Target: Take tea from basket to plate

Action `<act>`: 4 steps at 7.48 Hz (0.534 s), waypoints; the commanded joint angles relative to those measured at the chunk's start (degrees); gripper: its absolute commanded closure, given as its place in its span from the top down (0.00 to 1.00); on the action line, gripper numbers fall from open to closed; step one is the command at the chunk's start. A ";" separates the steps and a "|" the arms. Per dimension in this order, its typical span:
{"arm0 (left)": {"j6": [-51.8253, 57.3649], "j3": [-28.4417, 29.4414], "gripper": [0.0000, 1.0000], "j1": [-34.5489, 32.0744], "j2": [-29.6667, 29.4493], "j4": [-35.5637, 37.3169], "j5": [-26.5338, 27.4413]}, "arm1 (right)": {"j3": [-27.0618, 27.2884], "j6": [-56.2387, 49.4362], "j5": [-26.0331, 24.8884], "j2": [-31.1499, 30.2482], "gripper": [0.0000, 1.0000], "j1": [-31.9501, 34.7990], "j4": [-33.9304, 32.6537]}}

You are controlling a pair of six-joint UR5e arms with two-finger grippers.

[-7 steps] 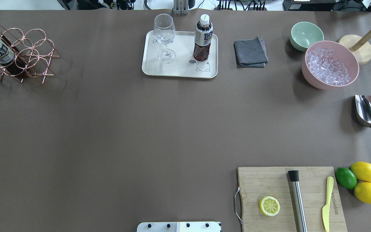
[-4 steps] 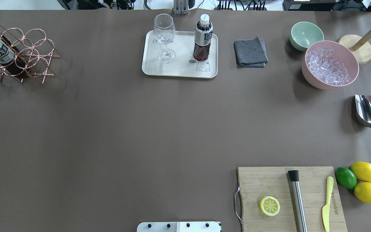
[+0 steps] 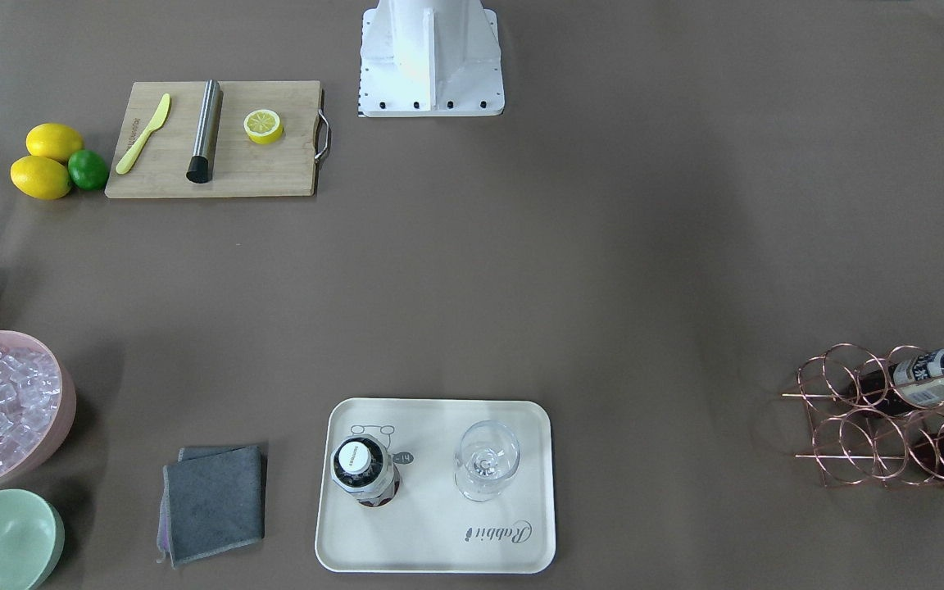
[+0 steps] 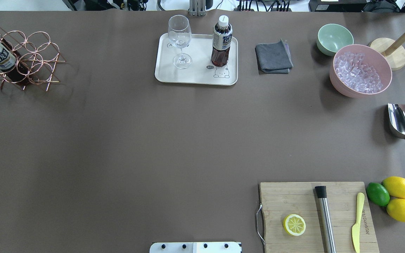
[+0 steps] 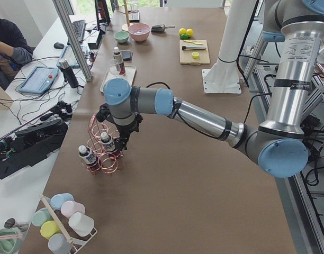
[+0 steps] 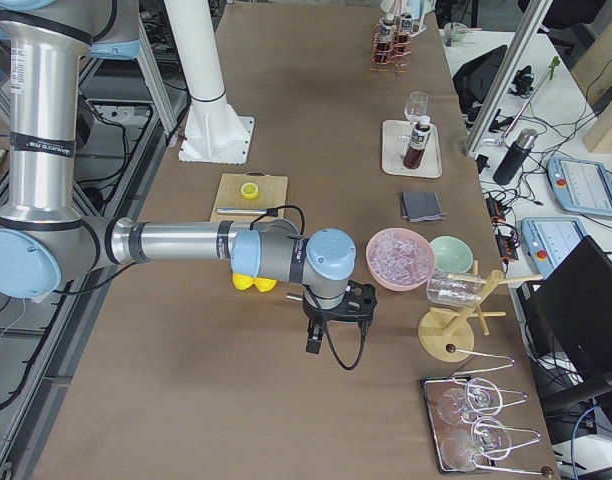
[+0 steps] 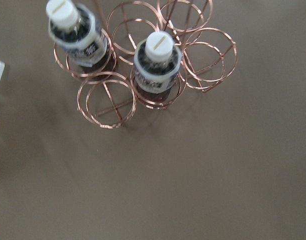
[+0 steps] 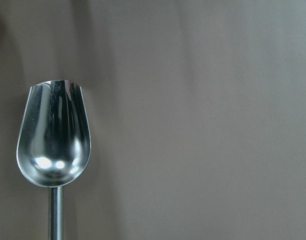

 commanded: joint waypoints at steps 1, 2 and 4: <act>-10.61 4.05 0.98 0.13 6.76 -1.58 -1.36 | 0.11 -0.05 -0.06 -0.10 1.00 -0.03 0.05; -10.61 5.73 0.98 1.00 7.90 -3.07 -1.27 | 0.03 -0.05 0.02 -0.10 1.00 -0.03 -0.04; -10.52 6.28 0.98 1.28 12.28 -13.74 3.00 | -0.15 -0.05 0.11 -0.19 1.00 -0.03 -0.04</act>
